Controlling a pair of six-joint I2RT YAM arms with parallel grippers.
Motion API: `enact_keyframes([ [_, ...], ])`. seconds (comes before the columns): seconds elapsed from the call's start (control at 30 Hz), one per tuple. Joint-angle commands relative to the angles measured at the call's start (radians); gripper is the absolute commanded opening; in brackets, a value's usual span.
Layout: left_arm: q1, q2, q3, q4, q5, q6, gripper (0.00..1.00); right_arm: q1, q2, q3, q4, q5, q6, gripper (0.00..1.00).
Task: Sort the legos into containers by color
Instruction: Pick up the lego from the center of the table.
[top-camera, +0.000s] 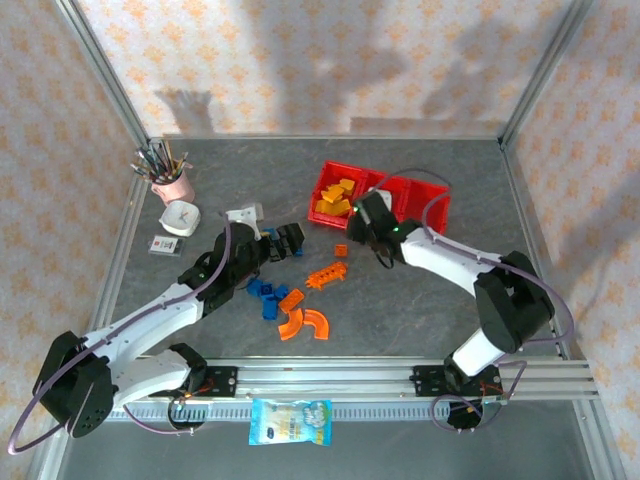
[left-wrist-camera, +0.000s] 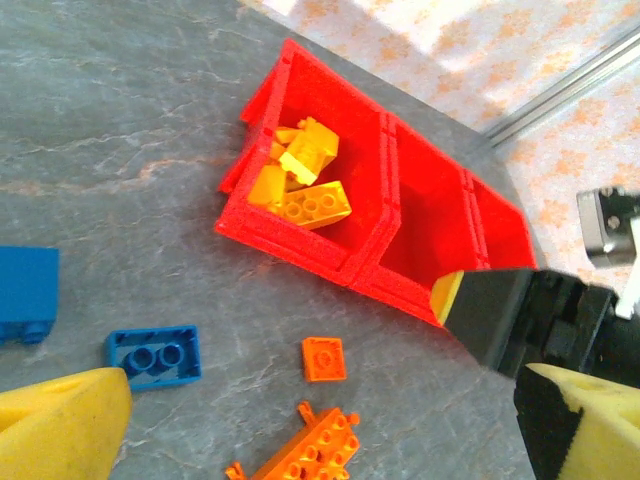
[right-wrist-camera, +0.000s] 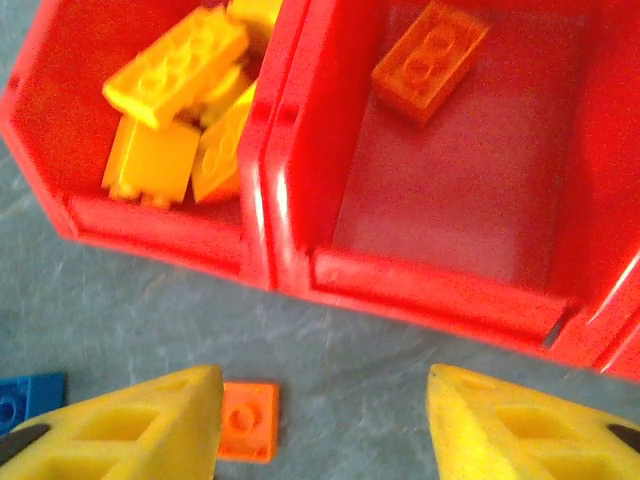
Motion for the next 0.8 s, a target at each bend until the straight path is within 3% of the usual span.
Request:
enact_keyframes([
  [0.0,-0.001,-0.022,-0.025,0.004,-0.038,-0.019,0.99,0.058,0.005,-0.027,0.032,0.042,0.051,0.59],
  [0.37,0.005,-0.023,-0.038,-0.004,-0.066,-0.02,0.99,0.136,0.198,0.047,0.056,0.054,0.078,0.66],
  [0.77,0.016,-0.028,-0.049,-0.01,-0.082,-0.02,0.99,0.135,0.321,0.129,0.042,0.081,0.041,0.54],
])
